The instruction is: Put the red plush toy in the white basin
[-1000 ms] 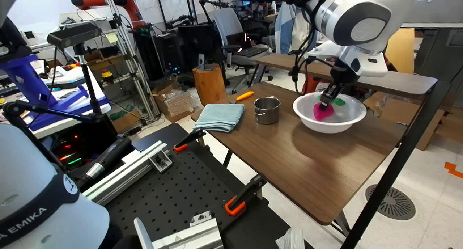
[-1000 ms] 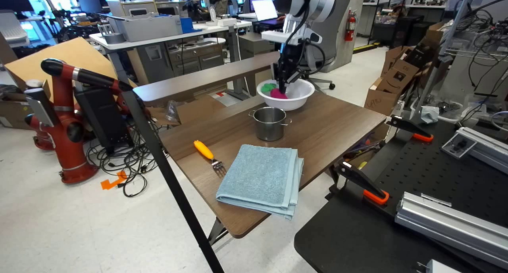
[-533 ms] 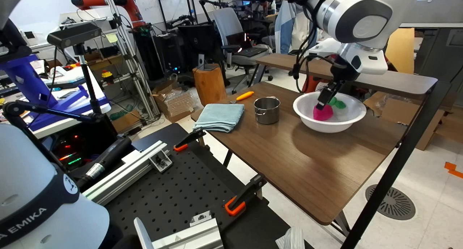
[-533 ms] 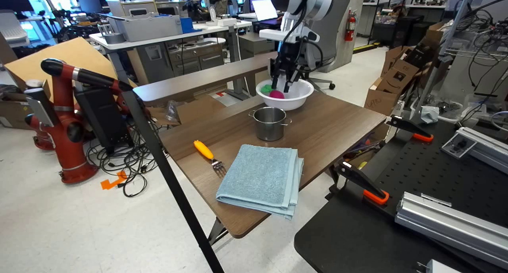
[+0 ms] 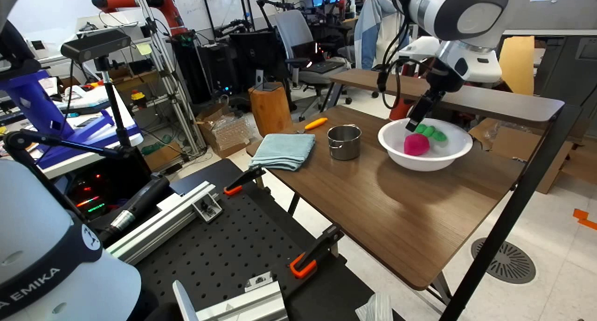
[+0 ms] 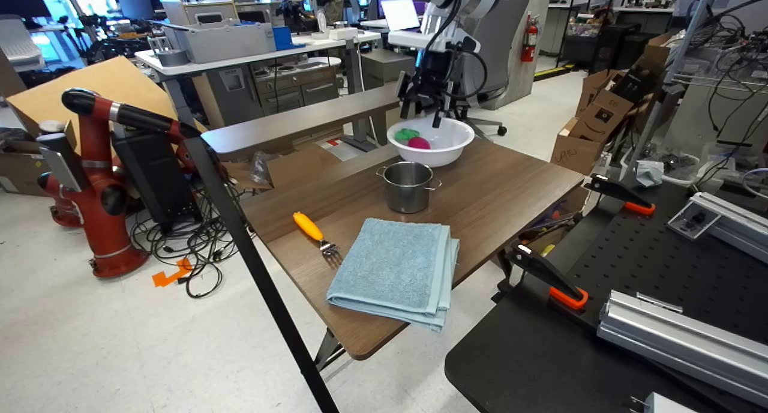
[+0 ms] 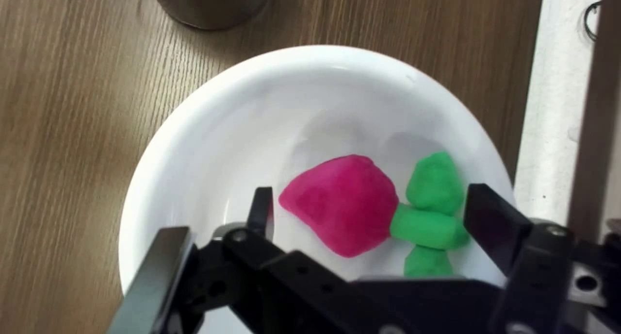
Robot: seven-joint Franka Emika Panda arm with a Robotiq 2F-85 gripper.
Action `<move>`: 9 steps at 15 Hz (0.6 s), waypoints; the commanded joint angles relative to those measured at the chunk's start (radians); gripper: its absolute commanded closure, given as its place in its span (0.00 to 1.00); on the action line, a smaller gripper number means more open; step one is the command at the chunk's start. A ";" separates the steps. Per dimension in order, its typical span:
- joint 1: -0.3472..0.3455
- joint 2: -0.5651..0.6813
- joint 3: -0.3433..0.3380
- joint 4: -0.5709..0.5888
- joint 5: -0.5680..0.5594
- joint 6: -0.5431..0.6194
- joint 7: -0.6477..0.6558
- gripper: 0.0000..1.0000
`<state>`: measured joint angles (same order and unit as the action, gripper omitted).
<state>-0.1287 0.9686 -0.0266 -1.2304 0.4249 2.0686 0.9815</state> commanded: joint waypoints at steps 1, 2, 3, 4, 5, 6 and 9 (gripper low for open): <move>-0.022 -0.124 0.035 -0.109 0.043 0.022 -0.071 0.00; -0.022 -0.163 0.038 -0.137 0.053 0.030 -0.084 0.00; -0.021 -0.205 0.039 -0.169 0.063 0.036 -0.098 0.00; -0.021 -0.243 0.040 -0.198 0.072 0.039 -0.114 0.00; -0.020 -0.283 0.039 -0.229 0.084 0.042 -0.129 0.00; -0.018 -0.320 0.038 -0.258 0.094 0.042 -0.147 0.00; 0.006 -0.313 0.010 -0.210 0.080 -0.001 -0.125 0.00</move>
<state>-0.1293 0.6527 -0.0075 -1.4453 0.5002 2.0721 0.8585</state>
